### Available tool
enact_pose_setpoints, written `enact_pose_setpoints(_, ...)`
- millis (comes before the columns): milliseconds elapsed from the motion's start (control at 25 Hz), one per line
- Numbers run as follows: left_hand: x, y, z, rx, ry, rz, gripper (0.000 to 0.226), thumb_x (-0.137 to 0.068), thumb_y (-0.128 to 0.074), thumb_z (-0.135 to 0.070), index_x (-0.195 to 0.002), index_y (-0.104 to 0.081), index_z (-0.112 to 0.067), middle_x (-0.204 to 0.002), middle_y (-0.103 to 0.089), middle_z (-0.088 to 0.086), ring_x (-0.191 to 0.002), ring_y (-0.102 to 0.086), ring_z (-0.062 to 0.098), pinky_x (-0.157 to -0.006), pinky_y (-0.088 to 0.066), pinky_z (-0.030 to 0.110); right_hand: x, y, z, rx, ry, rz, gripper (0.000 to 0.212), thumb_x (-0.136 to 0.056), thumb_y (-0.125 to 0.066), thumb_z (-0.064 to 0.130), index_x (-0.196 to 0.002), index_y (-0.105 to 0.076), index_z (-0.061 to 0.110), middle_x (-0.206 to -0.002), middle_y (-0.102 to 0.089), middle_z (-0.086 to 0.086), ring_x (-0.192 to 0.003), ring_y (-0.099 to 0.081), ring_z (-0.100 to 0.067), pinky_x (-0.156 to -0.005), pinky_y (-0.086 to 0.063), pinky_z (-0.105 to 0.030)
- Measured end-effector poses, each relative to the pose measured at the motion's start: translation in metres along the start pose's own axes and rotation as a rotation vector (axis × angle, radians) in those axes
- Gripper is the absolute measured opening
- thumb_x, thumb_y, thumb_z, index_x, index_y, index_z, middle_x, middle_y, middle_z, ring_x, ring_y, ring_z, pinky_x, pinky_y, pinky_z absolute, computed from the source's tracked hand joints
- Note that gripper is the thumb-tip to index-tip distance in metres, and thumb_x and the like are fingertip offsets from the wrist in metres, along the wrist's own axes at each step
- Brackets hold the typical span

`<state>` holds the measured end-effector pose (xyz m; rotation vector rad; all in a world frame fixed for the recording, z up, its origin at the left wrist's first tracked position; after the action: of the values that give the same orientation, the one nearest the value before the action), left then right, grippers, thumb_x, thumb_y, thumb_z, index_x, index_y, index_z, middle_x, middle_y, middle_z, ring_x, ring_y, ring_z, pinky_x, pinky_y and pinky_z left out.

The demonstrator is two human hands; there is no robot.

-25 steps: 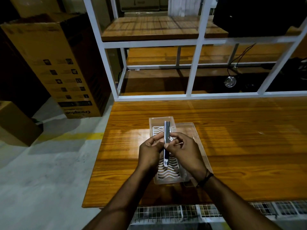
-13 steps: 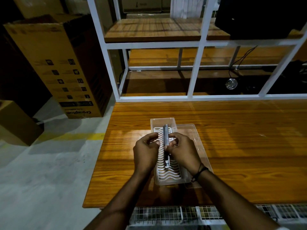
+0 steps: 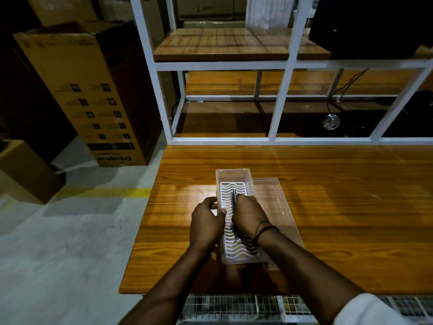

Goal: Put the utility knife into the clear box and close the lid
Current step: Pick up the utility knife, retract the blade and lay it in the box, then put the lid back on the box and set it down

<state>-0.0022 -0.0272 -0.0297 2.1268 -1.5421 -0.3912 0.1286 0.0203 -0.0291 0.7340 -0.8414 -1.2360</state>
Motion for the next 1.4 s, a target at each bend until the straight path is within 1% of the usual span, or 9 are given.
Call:
enact_pose_setpoints(440,0.000,-0.004,0.007,0.048,0.032,0.030,0.041,-0.091,-0.070,-0.026,-0.131,-0.065,-0.018,-0.117,-0.075,0.001,-0.109,-0.069,0.021,-0.094,-0.056,0.041,-0.004,-0.008,-0.001,0.126,0.024,0.026,0.031,-0.092,-0.052,0.008,-0.121,-0.060,0.003,-0.121,-0.065,-0.023,-0.111,-0.064,-0.041,-0.090,-0.053,-0.041)
enact_pose_setpoints(720,0.000,-0.003,0.006,0.072,0.030,0.035,0.041,-0.092,-0.070,-0.024,-0.132,-0.065,-0.017,-0.114,-0.076,0.000,-0.100,-0.068,0.015,-0.087,-0.053,0.031,0.002,-0.010,0.000,0.178,0.024,0.014,0.030,-0.097,-0.048,0.014,-0.123,-0.062,0.007,-0.123,-0.061,-0.021,-0.110,-0.065,-0.041,-0.094,-0.055,-0.044)
enact_pose_setpoints(880,-0.001,-0.003,0.007,0.071,0.034,0.054,0.038,-0.092,-0.070,-0.023,-0.129,-0.067,-0.017,-0.112,-0.075,-0.001,-0.085,-0.063,0.008,-0.070,-0.044,0.019,0.012,0.017,0.007,0.059,0.208,-0.142,0.031,-0.088,-0.054,0.006,-0.116,-0.068,0.007,-0.115,-0.066,-0.018,-0.106,-0.065,-0.035,-0.093,-0.053,-0.039)
enact_pose_setpoints(960,-0.002,-0.002,0.009,0.080,0.032,0.063,0.036,-0.092,-0.071,-0.023,-0.128,-0.068,-0.017,-0.114,-0.076,0.000,-0.085,-0.064,0.007,-0.071,-0.045,0.020,0.017,0.042,-0.009,-0.058,0.228,-0.270,0.029,-0.085,-0.060,0.003,-0.110,-0.072,0.008,-0.109,-0.068,-0.015,-0.102,-0.064,-0.031,-0.091,-0.050,-0.036)
enact_pose_setpoints(1080,-0.004,-0.005,0.012,0.088,0.042,0.068,0.035,-0.093,-0.070,-0.024,-0.128,-0.068,-0.018,-0.115,-0.076,0.000,-0.080,-0.063,0.000,-0.067,-0.046,0.018,0.018,0.068,-0.069,-0.081,0.008,-0.395,0.028,-0.086,-0.065,0.010,-0.113,-0.071,0.010,-0.114,-0.066,-0.014,-0.107,-0.063,-0.033,-0.092,-0.052,-0.038)
enact_pose_setpoints(1160,-0.005,-0.007,0.013,0.090,0.044,0.069,0.035,-0.094,-0.070,-0.024,-0.128,-0.067,-0.017,-0.115,-0.076,0.000,-0.078,-0.061,-0.004,-0.063,-0.044,0.016,0.018,0.064,-0.110,-0.009,-0.230,-0.293,0.038,-0.085,-0.068,0.026,-0.120,-0.065,0.011,-0.122,-0.062,-0.019,-0.114,-0.058,-0.039,-0.096,-0.052,-0.042)
enact_pose_setpoints(1240,-0.005,-0.008,0.013,0.107,0.054,0.069,0.036,-0.094,-0.070,-0.022,-0.129,-0.067,-0.016,-0.115,-0.076,0.002,-0.083,-0.066,0.006,-0.068,-0.049,0.020,0.024,0.054,-0.135,0.066,-0.403,-0.164,0.054,-0.081,-0.068,0.044,-0.122,-0.060,0.010,-0.126,-0.057,-0.021,-0.118,-0.054,-0.043,-0.096,-0.051,-0.045)
enact_pose_setpoints(1320,-0.006,-0.008,0.012,0.123,0.069,0.069,0.037,-0.094,-0.071,-0.022,-0.129,-0.066,-0.015,-0.115,-0.076,0.004,-0.091,-0.066,0.014,-0.077,-0.052,0.028,0.028,0.046,-0.141,0.097,-0.469,-0.095,0.067,-0.076,-0.070,0.055,-0.123,-0.057,0.009,-0.129,-0.053,-0.021,-0.120,-0.051,-0.044,-0.097,-0.050,-0.047)
enact_pose_setpoints(1400,-0.005,-0.008,0.012,0.132,0.075,0.075,0.037,-0.093,-0.071,-0.022,-0.129,-0.066,-0.015,-0.114,-0.075,0.005,-0.089,-0.066,0.016,-0.074,-0.050,0.028,0.026,0.041,-0.139,0.105,-0.499,-0.074,0.073,-0.072,-0.074,0.055,-0.125,-0.055,0.009,-0.132,-0.049,-0.021,-0.121,-0.050,-0.044,-0.098,-0.050,-0.049)
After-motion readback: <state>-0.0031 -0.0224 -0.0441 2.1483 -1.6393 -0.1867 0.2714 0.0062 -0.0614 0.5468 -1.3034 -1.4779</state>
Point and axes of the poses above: each hand's wrist, its own x-axis away from the middle knuckle, its own y-axis out of the back of the hand, z = x × y, the point moved 7 cm from there along -x, towards the middle knuckle
